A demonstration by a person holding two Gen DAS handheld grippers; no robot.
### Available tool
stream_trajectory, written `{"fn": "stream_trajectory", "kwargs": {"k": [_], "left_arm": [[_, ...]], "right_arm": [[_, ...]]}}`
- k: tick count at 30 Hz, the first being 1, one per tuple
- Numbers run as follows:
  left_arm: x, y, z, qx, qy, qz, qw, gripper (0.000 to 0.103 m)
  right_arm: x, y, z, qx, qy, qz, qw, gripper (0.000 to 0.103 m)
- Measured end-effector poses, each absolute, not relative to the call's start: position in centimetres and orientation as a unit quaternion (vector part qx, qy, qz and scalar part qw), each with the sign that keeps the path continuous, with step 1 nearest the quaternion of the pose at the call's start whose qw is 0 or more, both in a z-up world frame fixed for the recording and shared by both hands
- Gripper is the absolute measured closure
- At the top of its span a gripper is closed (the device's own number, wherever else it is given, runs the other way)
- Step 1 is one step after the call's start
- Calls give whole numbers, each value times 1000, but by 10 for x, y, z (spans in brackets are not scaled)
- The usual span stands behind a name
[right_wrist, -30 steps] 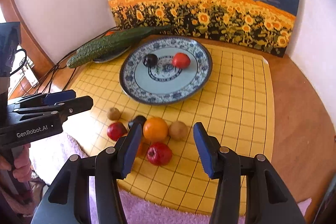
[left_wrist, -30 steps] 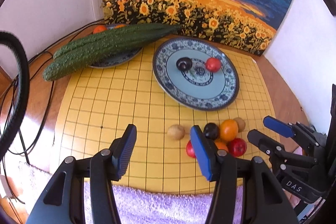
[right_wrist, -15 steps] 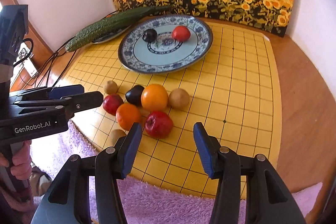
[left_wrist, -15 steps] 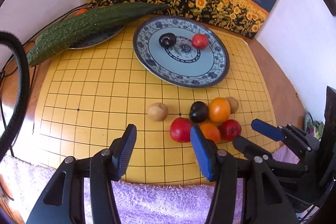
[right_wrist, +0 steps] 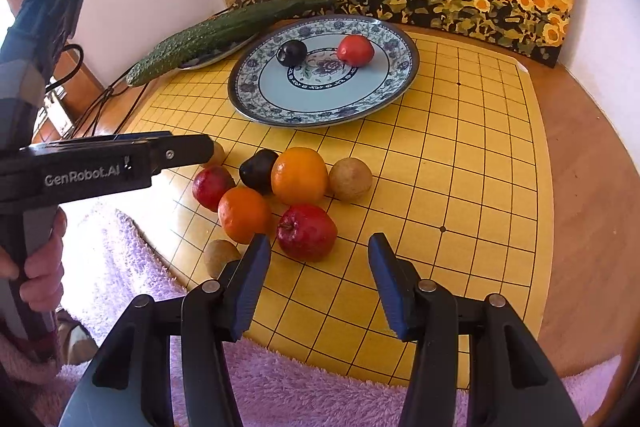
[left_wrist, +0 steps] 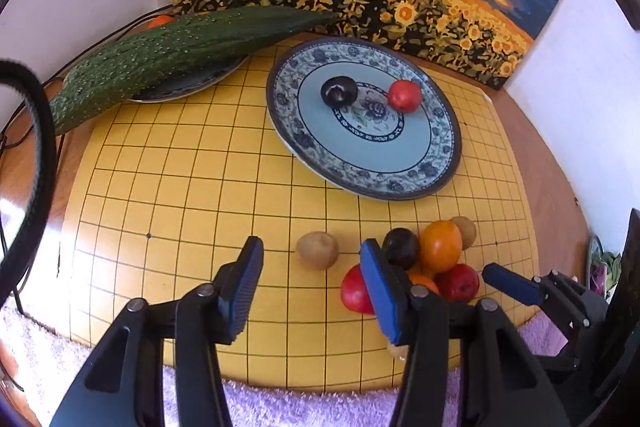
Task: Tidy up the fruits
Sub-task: 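Move the left gripper to the brown potato and close on it, then grasp the red pomegranate with the right gripper while the left gripper lifts the potato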
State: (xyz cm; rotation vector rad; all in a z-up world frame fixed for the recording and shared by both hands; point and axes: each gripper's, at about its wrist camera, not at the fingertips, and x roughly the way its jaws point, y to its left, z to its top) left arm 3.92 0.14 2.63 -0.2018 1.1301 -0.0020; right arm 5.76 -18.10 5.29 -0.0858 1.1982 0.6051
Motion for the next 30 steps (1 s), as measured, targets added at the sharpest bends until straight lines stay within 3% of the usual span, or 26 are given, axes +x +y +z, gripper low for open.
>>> {"fn": "stream_trajectory", "kwargs": {"k": [7, 11, 19, 30], "left_arm": [[45, 2, 15, -102, 547, 2, 831, 65], [46, 4, 12, -110, 550, -2, 828, 66], [47, 5, 7, -119, 553, -11, 824, 76], [45, 8, 14, -124, 544, -16, 830, 76]], "right_arm": [[59, -180, 49, -37, 559, 283, 779, 53], [60, -179, 46, -35, 561, 280, 778, 54], [61, -178, 45, -30, 559, 285, 778, 63], [58, -178, 44, -15, 555, 293, 779, 69]]}}
